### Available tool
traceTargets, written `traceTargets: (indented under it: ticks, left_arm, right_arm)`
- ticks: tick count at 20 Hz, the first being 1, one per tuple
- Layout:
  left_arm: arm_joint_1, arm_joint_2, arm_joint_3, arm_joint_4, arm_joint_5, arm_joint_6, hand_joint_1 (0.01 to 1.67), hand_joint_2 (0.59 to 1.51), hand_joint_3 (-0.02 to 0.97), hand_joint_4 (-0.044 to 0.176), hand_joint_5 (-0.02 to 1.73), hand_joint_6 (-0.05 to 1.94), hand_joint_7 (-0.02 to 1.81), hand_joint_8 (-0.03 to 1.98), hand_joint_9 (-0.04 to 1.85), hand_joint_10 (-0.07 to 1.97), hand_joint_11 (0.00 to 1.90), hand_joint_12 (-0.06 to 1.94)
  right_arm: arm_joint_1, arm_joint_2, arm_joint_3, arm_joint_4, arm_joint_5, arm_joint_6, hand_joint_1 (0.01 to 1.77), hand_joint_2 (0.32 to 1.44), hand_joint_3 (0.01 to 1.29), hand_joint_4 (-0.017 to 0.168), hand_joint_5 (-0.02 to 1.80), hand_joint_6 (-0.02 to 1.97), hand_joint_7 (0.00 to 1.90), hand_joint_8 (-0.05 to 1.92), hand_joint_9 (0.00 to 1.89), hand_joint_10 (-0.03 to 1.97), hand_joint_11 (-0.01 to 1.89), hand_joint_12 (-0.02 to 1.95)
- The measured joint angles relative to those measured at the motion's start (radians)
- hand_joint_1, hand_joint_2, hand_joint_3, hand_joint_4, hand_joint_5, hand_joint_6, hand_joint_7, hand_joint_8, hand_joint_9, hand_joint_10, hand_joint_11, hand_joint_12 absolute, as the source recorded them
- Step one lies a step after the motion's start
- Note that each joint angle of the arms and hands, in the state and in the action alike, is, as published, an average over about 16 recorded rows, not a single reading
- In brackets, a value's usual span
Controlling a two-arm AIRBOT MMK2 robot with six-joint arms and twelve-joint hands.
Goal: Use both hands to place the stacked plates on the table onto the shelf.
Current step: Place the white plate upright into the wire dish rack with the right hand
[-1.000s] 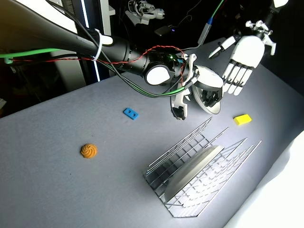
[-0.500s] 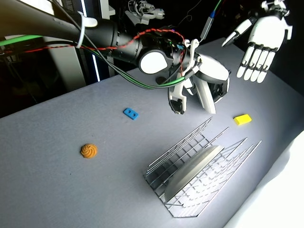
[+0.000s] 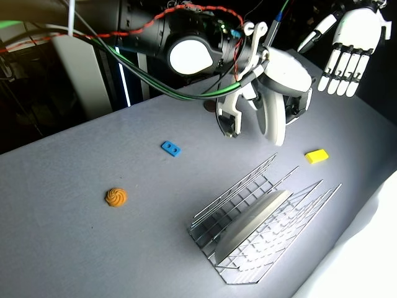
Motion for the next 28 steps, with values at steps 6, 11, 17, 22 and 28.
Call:
traceTargets:
  ticks: [6,11,17,22,28]
  left_arm:
    - [-0.001,0.000,0.006,0.005,-0.003,0.000,0.01,1.102,0.008,0.005,0.08,0.01,0.07,0.01,0.03,0.01,0.02,0.00]
    - [-0.002,0.000,0.005,0.006,-0.003,0.000,0.01,1.099,0.008,0.005,0.07,0.01,0.07,0.01,0.03,0.01,0.02,0.00]
    - [-0.002,0.000,0.003,0.009,-0.003,0.000,0.01,1.099,0.008,0.005,0.07,0.01,0.07,0.01,0.03,0.01,0.02,0.00]
    - [-0.003,-0.002,0.001,0.011,-0.002,0.000,0.01,1.099,0.008,0.004,0.07,0.01,0.07,0.01,0.03,0.01,0.02,0.00]
    - [-0.003,-0.004,-0.002,0.015,-0.002,0.000,0.01,1.100,0.008,0.004,0.06,0.01,0.07,0.01,0.04,0.01,0.02,0.00]
  right_arm:
    - [0.064,0.059,-0.019,0.203,-0.022,-0.001,1.18,0.99,0.02,0.018,0.97,0.95,1.04,0.86,1.25,0.02,0.84,1.07]
    - [0.093,0.101,-0.029,0.354,-0.014,-0.003,1.19,0.99,0.02,0.023,0.95,0.98,1.06,0.84,1.26,0.02,0.85,1.07]
    - [0.100,0.135,-0.034,0.488,0.029,-0.004,1.20,0.99,0.02,0.022,0.94,1.00,1.07,0.84,1.28,0.02,0.87,1.06]
    - [0.097,0.154,-0.035,0.565,0.073,-0.006,1.21,0.99,0.02,0.021,0.94,1.00,1.07,0.85,1.28,0.02,0.88,1.06]
    - [0.086,0.167,-0.038,0.607,0.108,-0.011,1.21,0.99,0.02,0.022,0.94,0.98,1.07,0.83,1.30,0.02,0.90,1.06]
